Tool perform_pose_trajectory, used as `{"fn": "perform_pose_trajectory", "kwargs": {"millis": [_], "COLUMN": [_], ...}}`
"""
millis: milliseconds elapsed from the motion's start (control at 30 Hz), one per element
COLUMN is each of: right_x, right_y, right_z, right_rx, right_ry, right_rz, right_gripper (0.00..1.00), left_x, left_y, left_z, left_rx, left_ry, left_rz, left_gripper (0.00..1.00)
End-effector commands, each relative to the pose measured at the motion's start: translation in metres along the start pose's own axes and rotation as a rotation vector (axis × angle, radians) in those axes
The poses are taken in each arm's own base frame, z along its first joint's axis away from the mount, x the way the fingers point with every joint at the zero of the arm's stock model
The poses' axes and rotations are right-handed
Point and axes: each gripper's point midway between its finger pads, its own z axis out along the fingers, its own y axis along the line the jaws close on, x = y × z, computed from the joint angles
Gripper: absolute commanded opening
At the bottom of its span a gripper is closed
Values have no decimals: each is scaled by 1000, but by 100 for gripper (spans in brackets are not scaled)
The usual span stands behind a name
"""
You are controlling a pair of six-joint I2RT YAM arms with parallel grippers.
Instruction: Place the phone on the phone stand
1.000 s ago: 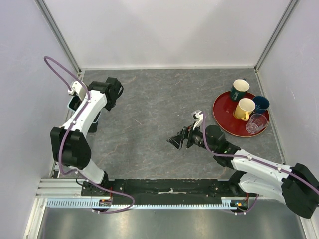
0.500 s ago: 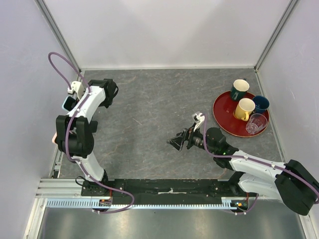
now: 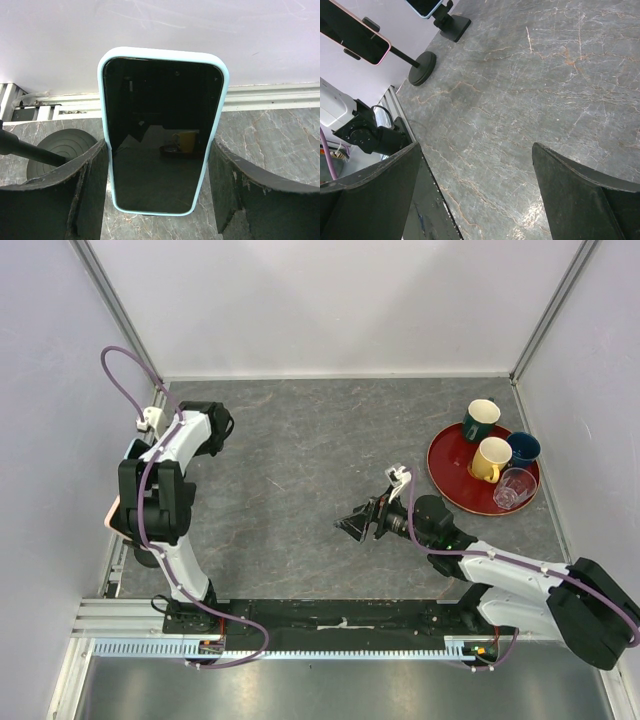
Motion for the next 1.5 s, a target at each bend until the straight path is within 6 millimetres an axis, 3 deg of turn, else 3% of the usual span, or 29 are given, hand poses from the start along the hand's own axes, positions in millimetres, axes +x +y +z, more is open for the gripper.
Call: {"fn": "perform_pose_trajectory", "kwargs": {"millis": [0, 967, 1233, 1467], "right_x": [-5, -5, -5, -4], "right_y": [6, 5, 5, 4], "right_z": [1, -2, -2, -3], "right_rx": [-47, -68, -75, -73], "right_ry": [-24, -28, -29, -29], "right_rz": [4, 28, 32, 34], "right_gripper": [98, 98, 98, 98], "left_x": [-32, -3, 3, 8], "left_y": [15, 23, 28, 28], "left_z": [8, 17, 18, 18], "left_rx": [-24, -80, -92, -99], "left_ry": [-128, -65, -50, -34], "left_rz": [72, 45, 31, 41], "left_gripper": [2, 2, 17, 49]}}
